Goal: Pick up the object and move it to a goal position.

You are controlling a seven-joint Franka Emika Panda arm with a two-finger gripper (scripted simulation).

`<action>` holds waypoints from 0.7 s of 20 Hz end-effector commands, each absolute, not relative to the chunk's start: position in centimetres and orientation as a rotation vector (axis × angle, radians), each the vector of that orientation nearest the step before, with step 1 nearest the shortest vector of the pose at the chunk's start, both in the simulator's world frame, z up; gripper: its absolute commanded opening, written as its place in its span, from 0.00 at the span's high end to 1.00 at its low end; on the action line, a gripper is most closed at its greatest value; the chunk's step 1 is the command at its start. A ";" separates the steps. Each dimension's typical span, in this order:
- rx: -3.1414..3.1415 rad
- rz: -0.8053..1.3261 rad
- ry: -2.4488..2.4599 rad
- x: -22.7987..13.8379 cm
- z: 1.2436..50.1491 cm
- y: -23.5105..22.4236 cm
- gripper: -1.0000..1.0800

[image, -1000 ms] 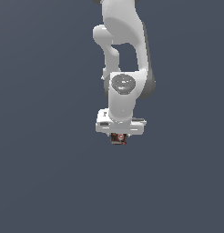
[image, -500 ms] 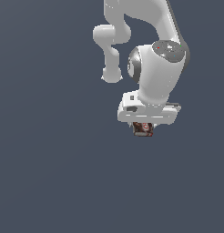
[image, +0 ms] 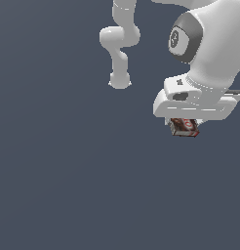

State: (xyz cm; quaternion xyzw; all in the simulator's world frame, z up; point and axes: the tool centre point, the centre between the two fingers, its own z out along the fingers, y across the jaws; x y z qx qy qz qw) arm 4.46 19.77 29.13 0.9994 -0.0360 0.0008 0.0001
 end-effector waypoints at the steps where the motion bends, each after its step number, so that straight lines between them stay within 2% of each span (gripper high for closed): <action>1: 3.139 0.000 -0.116 4.7 30.5 21.1 1.00; 14: 3.139 0.000 -0.115 5.3 33.3 23.9 1.00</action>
